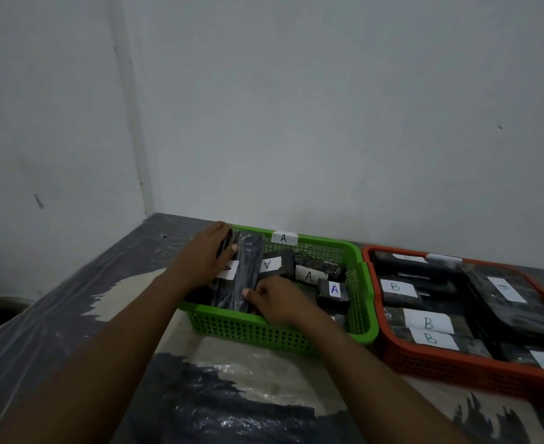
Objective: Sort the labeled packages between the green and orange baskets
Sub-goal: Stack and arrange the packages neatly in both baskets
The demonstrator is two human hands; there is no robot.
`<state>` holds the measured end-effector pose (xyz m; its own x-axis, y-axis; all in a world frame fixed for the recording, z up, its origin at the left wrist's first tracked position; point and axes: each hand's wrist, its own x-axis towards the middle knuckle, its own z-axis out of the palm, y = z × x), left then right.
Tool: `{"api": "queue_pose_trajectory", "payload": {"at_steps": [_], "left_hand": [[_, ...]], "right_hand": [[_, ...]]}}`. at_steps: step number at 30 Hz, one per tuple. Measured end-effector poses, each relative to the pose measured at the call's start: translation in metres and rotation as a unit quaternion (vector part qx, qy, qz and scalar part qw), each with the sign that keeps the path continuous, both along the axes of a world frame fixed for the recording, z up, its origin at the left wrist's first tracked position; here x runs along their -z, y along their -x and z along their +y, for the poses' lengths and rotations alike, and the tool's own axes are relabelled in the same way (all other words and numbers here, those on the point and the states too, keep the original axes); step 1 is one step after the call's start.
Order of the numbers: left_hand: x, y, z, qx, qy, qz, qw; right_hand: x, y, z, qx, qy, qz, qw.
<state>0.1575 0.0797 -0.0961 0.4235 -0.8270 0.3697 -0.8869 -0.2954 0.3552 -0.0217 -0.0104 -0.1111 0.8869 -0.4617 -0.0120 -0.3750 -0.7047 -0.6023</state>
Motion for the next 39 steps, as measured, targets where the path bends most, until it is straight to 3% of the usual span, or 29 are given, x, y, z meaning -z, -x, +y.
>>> {"api": "queue_pose_trajectory", "payload": {"at_steps": [4,11,24,28,33,39], "left_hand": [[0.009,-0.001,0.004,0.0,-0.043,-0.014,0.999],[0.02,0.002,0.003,-0.011,-0.084,-0.12,0.989],[0.017,0.015,-0.01,-0.087,-0.176,-0.133,0.972],[0.022,0.029,-0.019,-0.148,-0.164,-0.096,0.971],[0.028,0.029,-0.017,-0.161,-0.135,-0.092,0.973],[0.033,0.023,-0.012,-0.155,-0.11,-0.094,0.977]], "right_hand": [[-0.004,0.0,-0.004,-0.019,-0.004,0.029,0.999],[-0.005,-0.003,-0.011,-0.044,-0.012,0.097,0.994],[0.002,0.013,-0.033,-0.05,-0.101,0.025,0.993],[-0.006,0.03,-0.048,-0.044,-0.043,-0.007,0.998],[-0.017,0.06,-0.079,0.053,0.115,-0.068,0.99],[-0.015,0.096,-0.11,0.143,0.25,-0.017,0.957]]}}
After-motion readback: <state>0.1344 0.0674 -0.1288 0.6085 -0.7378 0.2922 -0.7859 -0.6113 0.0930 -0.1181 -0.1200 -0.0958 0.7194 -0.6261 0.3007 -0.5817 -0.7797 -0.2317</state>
